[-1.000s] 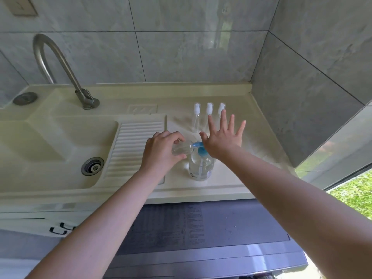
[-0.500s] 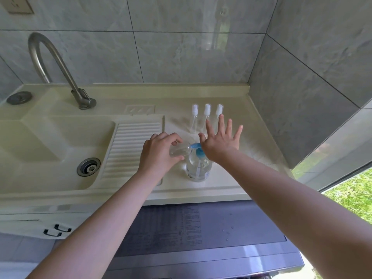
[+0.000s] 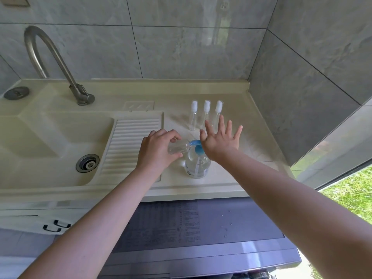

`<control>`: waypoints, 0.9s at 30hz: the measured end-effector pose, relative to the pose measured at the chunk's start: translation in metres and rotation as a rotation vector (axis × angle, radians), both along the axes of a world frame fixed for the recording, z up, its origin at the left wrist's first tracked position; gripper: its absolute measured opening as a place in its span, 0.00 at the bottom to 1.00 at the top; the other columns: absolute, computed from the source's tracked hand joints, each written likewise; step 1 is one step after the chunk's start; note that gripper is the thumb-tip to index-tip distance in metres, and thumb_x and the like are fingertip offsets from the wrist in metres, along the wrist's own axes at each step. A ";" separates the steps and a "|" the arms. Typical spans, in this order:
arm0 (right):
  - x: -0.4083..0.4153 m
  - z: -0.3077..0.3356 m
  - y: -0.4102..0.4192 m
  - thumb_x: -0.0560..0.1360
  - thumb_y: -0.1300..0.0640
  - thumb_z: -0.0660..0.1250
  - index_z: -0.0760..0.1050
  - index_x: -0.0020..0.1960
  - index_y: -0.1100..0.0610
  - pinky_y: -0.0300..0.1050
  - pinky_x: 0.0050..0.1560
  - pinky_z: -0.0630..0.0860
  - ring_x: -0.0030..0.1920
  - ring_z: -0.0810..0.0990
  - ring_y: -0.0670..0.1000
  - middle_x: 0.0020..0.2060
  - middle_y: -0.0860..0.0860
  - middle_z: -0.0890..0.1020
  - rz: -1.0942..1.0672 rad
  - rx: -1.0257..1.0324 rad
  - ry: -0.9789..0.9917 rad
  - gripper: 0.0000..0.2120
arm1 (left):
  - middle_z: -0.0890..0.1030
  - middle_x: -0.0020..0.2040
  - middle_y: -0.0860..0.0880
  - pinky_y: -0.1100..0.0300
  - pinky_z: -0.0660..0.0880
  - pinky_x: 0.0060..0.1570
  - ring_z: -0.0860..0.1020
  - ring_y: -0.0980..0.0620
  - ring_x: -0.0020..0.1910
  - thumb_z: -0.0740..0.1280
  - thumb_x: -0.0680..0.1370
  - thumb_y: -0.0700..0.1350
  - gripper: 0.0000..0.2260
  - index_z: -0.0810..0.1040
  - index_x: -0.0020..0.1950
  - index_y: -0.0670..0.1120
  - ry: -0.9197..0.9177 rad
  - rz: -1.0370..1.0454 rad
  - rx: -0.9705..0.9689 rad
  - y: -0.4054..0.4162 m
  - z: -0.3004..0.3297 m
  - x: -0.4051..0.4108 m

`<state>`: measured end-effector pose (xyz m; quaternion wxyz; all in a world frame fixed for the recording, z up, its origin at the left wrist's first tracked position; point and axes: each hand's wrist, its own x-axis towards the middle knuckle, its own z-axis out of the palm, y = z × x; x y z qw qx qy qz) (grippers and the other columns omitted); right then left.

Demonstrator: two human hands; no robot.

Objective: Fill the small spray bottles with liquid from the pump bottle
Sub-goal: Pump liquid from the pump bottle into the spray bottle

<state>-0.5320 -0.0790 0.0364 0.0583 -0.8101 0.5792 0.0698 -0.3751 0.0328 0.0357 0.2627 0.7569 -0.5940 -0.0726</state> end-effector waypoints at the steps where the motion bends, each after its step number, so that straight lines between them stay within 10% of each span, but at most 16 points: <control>1: 0.001 0.000 0.000 0.82 0.39 0.35 0.39 0.81 0.44 0.70 0.73 0.35 0.79 0.36 0.61 0.80 0.54 0.36 0.011 -0.015 0.010 0.29 | 0.79 0.50 0.57 0.50 0.73 0.55 0.75 0.51 0.52 0.80 0.67 0.51 0.20 0.79 0.55 0.56 0.000 0.002 0.000 0.000 0.000 0.001; 27: 0.006 0.006 -0.008 0.83 0.39 0.38 0.39 0.81 0.44 0.70 0.73 0.34 0.79 0.35 0.61 0.80 0.55 0.36 0.030 -0.054 -0.017 0.28 | 0.78 0.48 0.58 0.52 0.72 0.55 0.75 0.51 0.52 0.80 0.66 0.51 0.19 0.79 0.54 0.57 -0.004 -0.005 -0.028 -0.003 0.000 -0.002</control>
